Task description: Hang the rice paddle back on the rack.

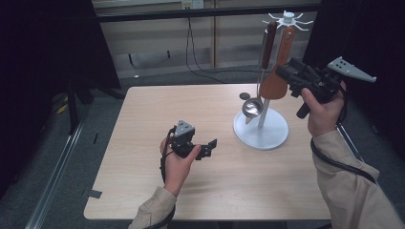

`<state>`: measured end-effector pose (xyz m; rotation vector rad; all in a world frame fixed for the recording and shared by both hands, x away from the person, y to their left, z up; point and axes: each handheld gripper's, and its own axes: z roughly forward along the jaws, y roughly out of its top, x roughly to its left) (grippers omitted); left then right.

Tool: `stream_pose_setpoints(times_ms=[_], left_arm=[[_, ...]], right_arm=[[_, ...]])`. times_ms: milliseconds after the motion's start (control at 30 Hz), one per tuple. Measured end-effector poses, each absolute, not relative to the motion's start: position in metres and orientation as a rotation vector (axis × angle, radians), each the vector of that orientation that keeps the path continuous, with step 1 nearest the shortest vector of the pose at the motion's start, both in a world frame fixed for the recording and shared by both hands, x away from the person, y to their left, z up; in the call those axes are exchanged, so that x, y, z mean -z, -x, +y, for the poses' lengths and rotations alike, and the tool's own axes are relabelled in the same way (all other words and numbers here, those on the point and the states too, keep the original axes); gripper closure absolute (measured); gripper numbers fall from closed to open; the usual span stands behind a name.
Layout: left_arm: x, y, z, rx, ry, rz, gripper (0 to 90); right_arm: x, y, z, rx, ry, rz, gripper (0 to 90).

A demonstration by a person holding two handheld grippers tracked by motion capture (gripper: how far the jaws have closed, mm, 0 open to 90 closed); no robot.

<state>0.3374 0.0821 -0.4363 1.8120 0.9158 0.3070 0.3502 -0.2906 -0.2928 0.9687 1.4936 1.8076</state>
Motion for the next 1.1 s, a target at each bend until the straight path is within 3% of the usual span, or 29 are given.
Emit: stream_pose_setpoints(times_ms=[1100], left_arm=[[0.438,-0.336,0.081,-0.313,-1.832,0.912,5.0]], right_arm=[[0.336,-0.305,-0.274,-1.662,-0.871,1.604,12.9]])
